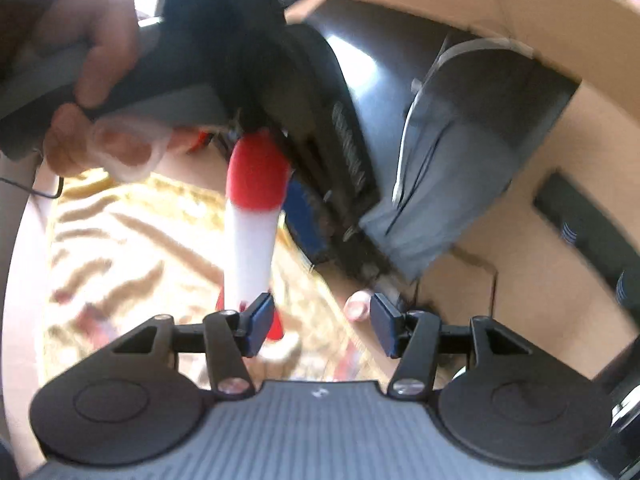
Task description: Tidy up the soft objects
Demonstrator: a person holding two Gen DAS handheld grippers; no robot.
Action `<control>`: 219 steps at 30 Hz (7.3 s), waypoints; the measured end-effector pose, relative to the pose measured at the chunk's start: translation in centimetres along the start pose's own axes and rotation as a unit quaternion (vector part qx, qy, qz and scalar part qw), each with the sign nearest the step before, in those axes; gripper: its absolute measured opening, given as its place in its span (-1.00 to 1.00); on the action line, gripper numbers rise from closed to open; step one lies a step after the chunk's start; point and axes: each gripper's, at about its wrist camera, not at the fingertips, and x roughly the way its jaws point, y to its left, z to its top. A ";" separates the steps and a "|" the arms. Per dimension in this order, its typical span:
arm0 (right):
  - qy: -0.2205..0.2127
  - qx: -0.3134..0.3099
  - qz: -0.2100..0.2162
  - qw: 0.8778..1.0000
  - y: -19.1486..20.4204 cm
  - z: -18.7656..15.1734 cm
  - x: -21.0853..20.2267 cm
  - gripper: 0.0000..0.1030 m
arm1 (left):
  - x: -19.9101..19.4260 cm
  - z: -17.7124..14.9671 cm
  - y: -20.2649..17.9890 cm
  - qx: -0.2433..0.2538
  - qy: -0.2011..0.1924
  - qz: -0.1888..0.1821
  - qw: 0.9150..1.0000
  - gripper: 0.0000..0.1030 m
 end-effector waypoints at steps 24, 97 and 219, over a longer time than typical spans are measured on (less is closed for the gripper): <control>0.053 0.149 0.057 0.986 -0.8 2.3 4.8 -0.38 | -8.0 1.8 4.2 -0.019 -0.080 0.034 0.996 0.62; 0.112 0.493 0.333 0.796 -16.8 1.8 0.4 -0.92 | 0.7 -1.4 -0.9 0.061 0.060 0.016 0.996 -0.02; 0.217 0.533 0.115 0.810 -19.1 -10.3 -2.4 -0.66 | 5.4 -5.1 -4.8 0.241 0.210 0.006 0.947 0.57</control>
